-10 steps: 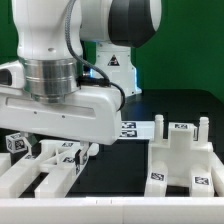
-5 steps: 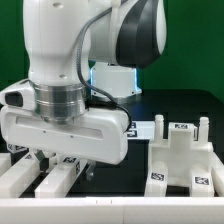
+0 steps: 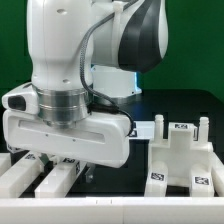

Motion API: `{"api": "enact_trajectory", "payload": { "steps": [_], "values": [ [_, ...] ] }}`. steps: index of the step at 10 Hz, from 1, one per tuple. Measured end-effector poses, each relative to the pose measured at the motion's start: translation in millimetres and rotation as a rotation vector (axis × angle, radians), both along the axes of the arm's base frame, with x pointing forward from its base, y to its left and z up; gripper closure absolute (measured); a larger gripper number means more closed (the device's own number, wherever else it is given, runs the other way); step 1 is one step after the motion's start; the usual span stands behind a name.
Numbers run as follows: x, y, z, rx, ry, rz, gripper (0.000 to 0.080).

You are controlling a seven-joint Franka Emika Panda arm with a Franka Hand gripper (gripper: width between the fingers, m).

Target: Assemble chair

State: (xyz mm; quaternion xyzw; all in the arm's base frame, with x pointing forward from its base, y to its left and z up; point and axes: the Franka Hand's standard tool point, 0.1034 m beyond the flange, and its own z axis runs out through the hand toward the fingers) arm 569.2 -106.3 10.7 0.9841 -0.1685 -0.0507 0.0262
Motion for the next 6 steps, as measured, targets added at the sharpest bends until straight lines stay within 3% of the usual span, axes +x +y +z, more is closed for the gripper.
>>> {"api": "enact_trajectory", "payload": {
  "steps": [1,2,5,6],
  "values": [
    [0.1,-0.1,0.1,0.0,0.0,0.0,0.0386],
    [0.2,-0.3,0.3,0.0,-0.001,0.0,0.0516],
    [0.1,-0.1,1.0,0.001,0.0,0.0,0.0516],
    [-0.2,2.3,9.3,0.013,0.006,-0.003,0.0516]
  ]
}}
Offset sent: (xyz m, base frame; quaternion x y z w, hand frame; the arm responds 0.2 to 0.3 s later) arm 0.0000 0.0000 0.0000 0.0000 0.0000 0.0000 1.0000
